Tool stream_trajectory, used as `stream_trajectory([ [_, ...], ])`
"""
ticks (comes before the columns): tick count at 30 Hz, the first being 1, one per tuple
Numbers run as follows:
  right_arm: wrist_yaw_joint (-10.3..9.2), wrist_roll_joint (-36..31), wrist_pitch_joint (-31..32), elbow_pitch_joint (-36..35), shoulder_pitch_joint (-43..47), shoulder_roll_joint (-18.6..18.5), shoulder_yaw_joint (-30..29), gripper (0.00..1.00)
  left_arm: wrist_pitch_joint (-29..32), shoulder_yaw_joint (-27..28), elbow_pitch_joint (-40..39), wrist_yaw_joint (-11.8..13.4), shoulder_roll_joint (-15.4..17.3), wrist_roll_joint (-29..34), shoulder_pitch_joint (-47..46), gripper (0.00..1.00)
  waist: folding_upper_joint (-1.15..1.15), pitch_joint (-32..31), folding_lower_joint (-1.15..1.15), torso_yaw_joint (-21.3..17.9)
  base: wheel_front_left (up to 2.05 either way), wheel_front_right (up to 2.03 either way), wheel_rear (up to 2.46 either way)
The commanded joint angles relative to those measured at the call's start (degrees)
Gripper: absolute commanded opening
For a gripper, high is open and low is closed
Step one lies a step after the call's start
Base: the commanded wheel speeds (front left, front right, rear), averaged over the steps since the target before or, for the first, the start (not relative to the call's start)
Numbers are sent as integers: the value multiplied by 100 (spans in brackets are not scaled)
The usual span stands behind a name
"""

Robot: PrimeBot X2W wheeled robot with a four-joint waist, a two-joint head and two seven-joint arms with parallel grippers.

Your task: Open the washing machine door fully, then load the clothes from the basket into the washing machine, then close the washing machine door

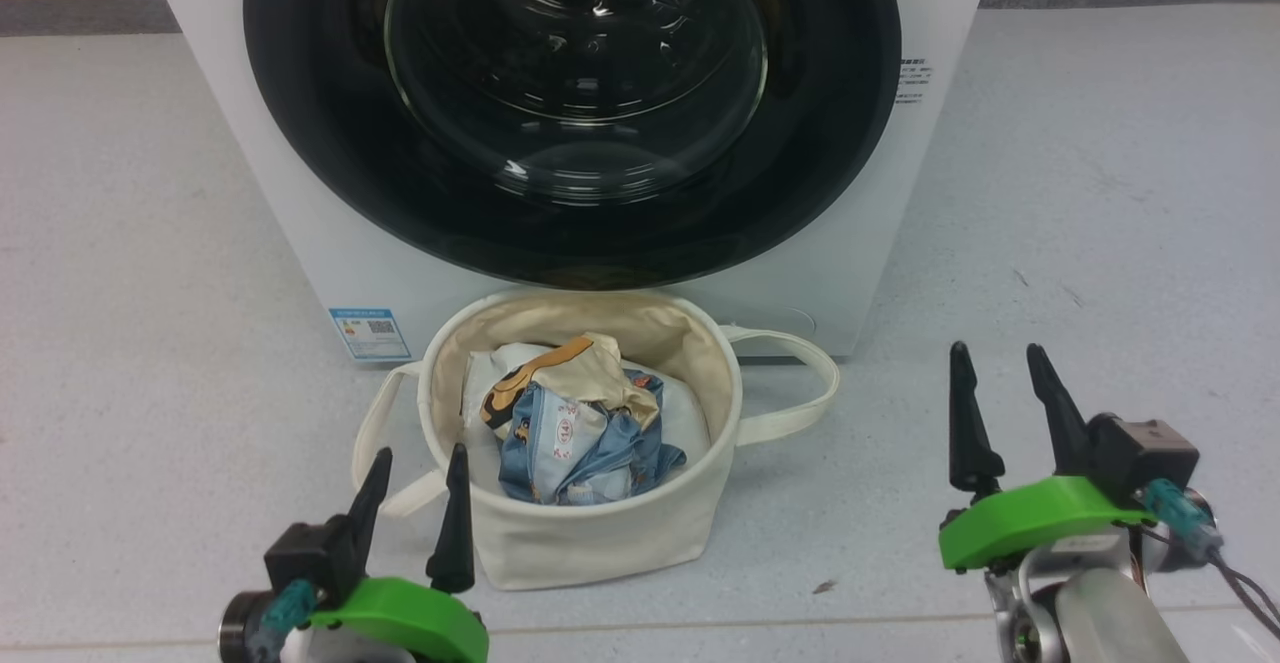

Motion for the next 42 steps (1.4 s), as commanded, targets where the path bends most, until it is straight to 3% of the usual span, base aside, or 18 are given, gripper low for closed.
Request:
stream_trajectory([
  [1,1,-168,-85,-227,-259,13,144,100,-86,110,-144,29,41,151,-299,100,0,1,0,1,0,0,0],
  [18,1,-1131,-371,-118,-312,10,411,100,-371,71,248,196,11,831,-397,100,0,22,0,30,0,0,0],
  [42,1,-1002,-371,-93,-390,10,378,100,-371,50,480,246,10,169,-515,100,0,110,0,58,0,0,0],
])
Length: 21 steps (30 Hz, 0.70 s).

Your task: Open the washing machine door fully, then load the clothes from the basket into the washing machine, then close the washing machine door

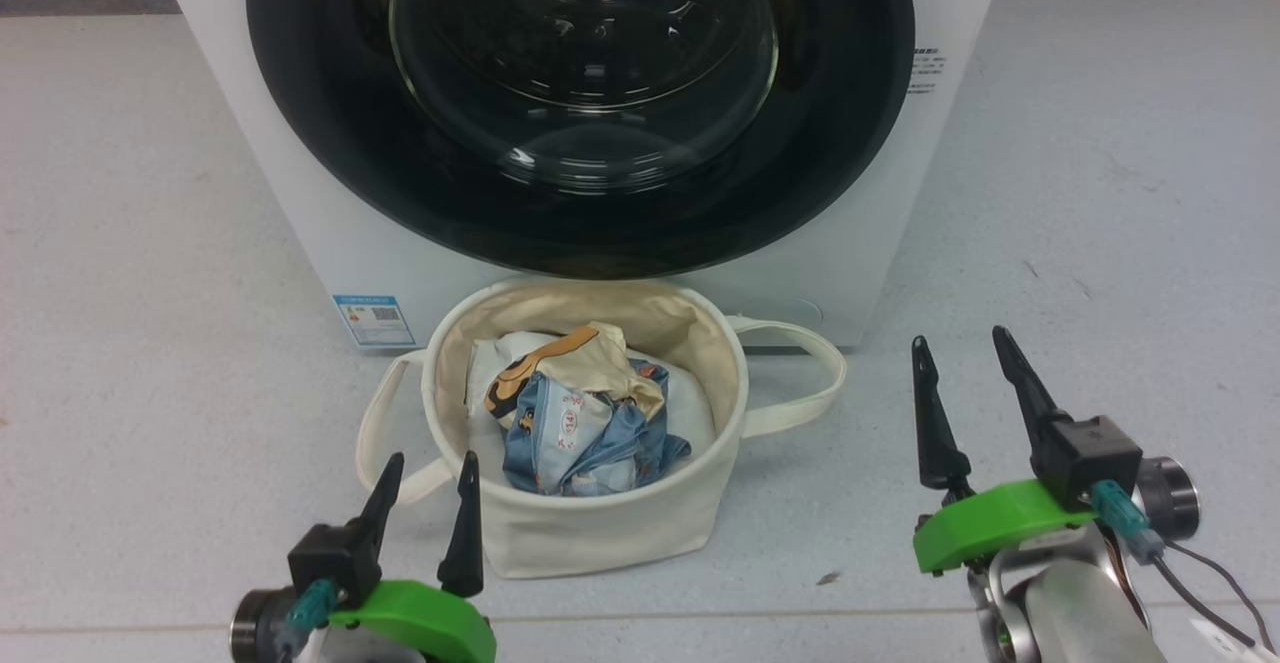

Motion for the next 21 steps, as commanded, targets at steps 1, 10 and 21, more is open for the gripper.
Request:
stream_trajectory([
  [1,0,22,-70,-191,-254,11,126,100,-75,203,-157,39,33,-46,-280,100,0,9,1,2,0,0,0],
  [10,0,57,-70,-201,-260,11,93,100,-75,127,55,1,33,-93,-305,100,0,34,1,14,0,0,0],
  [21,0,61,-70,-216,-230,11,105,100,-75,-106,407,-66,33,-65,-385,100,0,8,1,18,74,7,-81],
])
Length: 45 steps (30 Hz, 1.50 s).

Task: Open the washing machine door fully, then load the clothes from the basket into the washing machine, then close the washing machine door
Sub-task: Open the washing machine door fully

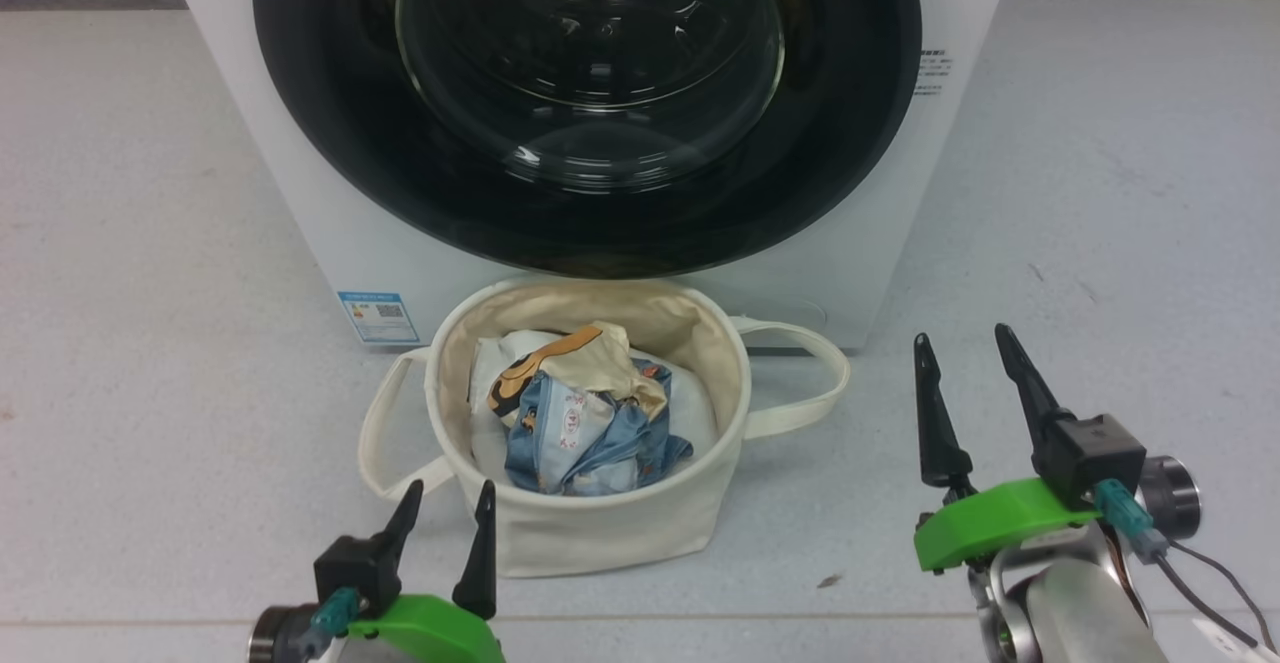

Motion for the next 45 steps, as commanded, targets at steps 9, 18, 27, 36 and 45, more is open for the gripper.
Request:
stream_trajectory([
  [9,0,39,-70,-195,-203,9,144,100,-74,143,-127,21,32,-14,-274,100,0,-2,1,6,152,70,-222],
  [18,0,52,-70,-196,-202,9,137,100,-74,197,-144,67,32,18,-292,100,0,3,1,18,114,130,-244],
  [27,0,57,-70,-188,-224,9,141,100,-74,294,-404,112,32,133,-225,100,0,31,1,26,81,91,-171],
  [36,0,277,-70,-164,-199,9,-19,100,-74,259,-498,39,32,182,-219,100,0,56,1,39,18,18,-35],
  [45,0,849,-70,-252,-266,9,-120,0,-74,250,-502,19,32,227,-257,100,0,196,1,7,0,0,0],
])
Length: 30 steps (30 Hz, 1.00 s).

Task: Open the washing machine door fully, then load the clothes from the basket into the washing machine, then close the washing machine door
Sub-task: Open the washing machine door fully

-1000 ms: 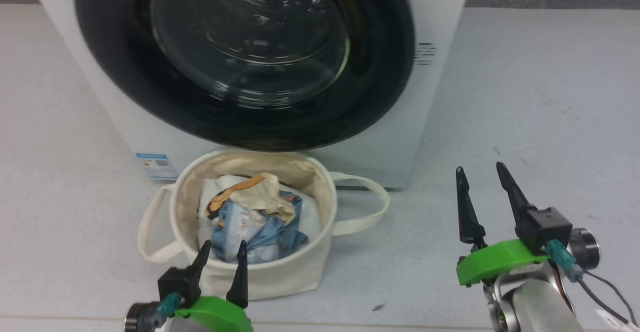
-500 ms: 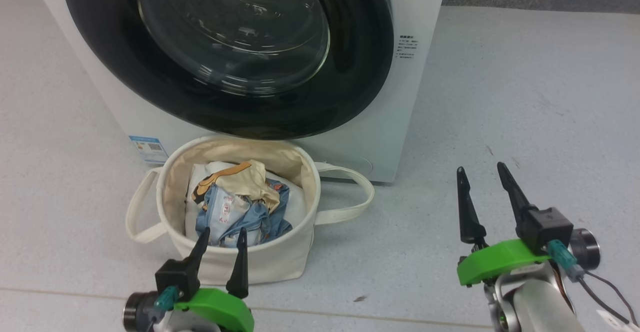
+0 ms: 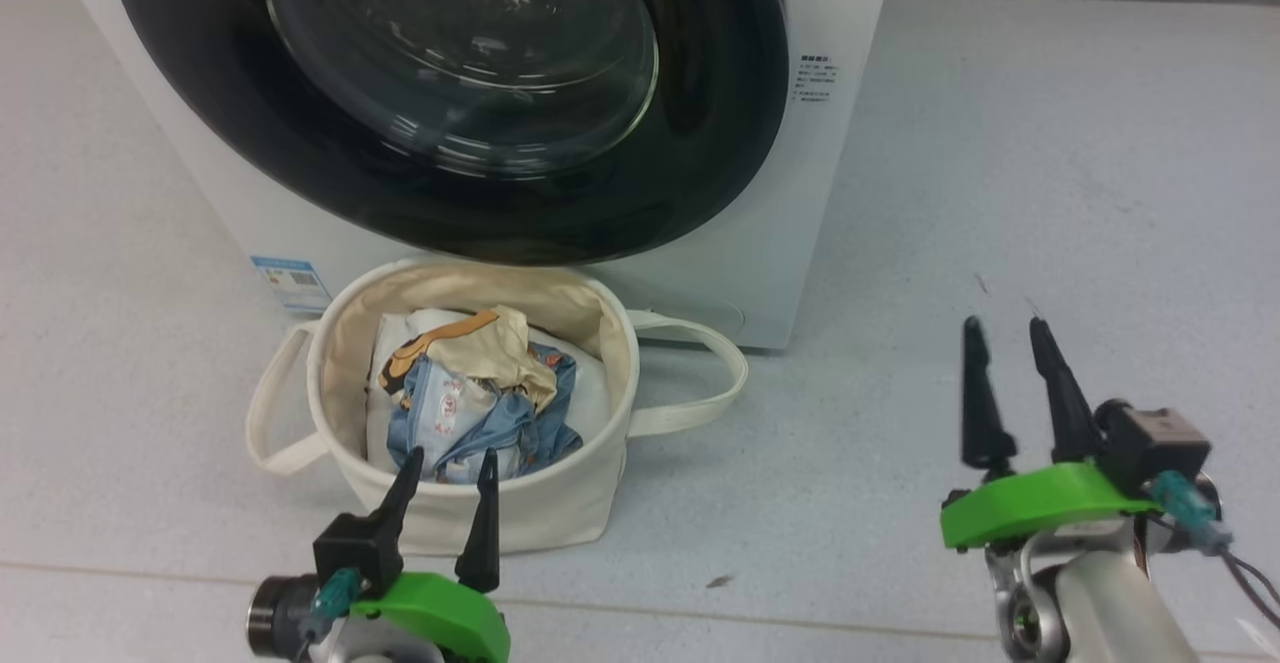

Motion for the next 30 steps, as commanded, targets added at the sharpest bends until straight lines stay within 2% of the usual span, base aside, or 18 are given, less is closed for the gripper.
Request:
stream_trajectory([
  [1,0,183,-70,-241,-284,-6,109,0,-70,172,-195,-27,57,38,-207,100,0,62,0,-6,0,0,0],
  [5,0,1332,-70,-80,-429,-6,-43,0,-70,172,-247,-34,57,26,-291,100,0,227,0,-6,0,0,0],
  [10,0,3697,1,714,-1065,-6,-62,0,-70,131,-318,-15,57,-12,-393,100,0,548,0,1,0,0,0],
  [13,0,4778,441,978,-1685,-6,-107,0,-70,77,-346,-12,57,-10,-523,100,0,877,0,10,0,0,0],
  [18,0,6477,1525,930,-2637,-75,-390,0,-70,-4,-475,31,57,-57,-844,100,0,1529,0,87,0,0,0],
  [23,0,7509,2359,910,-3437,-248,-667,0,-70,-146,-540,60,57,-164,-1160,100,0,2114,0,208,0,0,0],
  [30,0,8464,3554,740,-4090,-350,-783,0,-70,-357,-639,118,57,-373,-1488,100,0,2697,0,360,0,0,0],
])
